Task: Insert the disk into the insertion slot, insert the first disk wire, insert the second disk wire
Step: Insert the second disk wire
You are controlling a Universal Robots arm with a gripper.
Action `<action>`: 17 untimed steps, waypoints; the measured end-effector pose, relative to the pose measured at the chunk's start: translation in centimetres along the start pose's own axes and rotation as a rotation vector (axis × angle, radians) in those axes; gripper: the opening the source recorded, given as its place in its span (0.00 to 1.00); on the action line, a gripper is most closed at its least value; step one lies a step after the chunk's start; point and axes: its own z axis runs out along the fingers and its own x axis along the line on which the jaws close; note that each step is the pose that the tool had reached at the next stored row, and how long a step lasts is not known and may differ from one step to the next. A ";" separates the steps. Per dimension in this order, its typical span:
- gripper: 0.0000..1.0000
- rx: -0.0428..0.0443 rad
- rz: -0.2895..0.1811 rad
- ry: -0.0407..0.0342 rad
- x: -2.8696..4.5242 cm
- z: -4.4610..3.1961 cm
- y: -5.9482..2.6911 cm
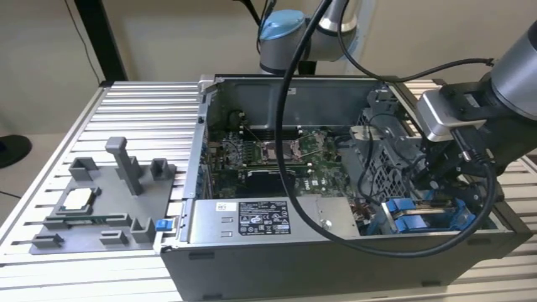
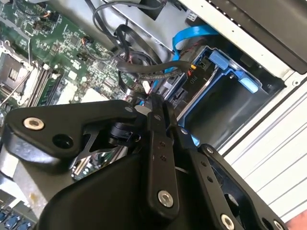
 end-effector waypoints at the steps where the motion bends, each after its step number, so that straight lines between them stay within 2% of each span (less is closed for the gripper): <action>1: 0.00 -0.0001 0.000 0.0009 0.00 0.01 0.00; 2: 0.00 -0.0006 -0.001 0.0108 0.00 0.01 0.00; 5: 0.00 0.0035 -0.004 0.0664 0.00 0.00 0.00; 6: 0.00 0.0099 -0.006 0.0840 -0.06 0.02 0.00; 8: 0.00 0.0291 -0.011 0.1082 -0.27 0.08 -0.01; 9: 0.00 0.0420 -0.013 0.1175 -0.41 0.13 -0.01; 10: 0.00 0.0540 -0.016 0.1222 -0.57 0.17 -0.01; 11: 0.00 0.0621 -0.018 0.1233 -0.65 0.23 -0.02; 17: 0.00 0.0648 -0.012 0.1236 -0.71 0.51 -0.01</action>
